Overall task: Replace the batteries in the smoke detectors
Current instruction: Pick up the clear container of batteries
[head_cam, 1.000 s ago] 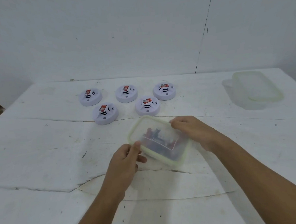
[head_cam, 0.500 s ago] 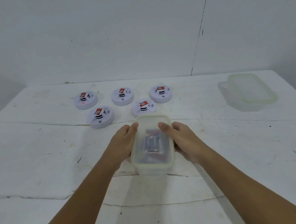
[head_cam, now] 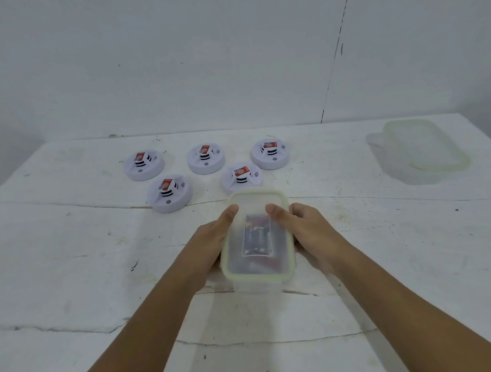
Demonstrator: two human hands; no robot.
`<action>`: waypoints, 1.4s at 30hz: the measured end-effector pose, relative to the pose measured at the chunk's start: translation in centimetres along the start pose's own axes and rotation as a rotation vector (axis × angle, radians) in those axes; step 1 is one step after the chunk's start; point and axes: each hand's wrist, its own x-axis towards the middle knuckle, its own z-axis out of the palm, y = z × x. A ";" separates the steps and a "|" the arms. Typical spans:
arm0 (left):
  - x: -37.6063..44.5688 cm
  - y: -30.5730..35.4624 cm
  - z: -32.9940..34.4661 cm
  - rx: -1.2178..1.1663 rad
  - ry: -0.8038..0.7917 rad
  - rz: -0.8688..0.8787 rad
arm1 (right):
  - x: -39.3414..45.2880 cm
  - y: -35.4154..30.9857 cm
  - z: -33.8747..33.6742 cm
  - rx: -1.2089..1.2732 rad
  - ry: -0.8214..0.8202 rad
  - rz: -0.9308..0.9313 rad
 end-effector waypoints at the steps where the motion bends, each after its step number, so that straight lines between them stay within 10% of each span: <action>1: 0.1 0.0 0.0 -0.038 0.028 0.004 | 0.0 0.0 0.0 0.003 -0.003 0.000; 27: 0.8 -0.1 -0.4 0.038 0.173 0.130 | -1.3 -1.1 0.6 0.141 0.026 0.082; 35: -0.9 3.3 -1.2 0.150 0.237 0.255 | -3.0 -2.5 0.3 -0.271 0.303 -0.195; 42: -3.5 7.9 1.2 0.098 0.059 0.494 | -5.2 -5.2 0.4 -0.161 0.167 -0.271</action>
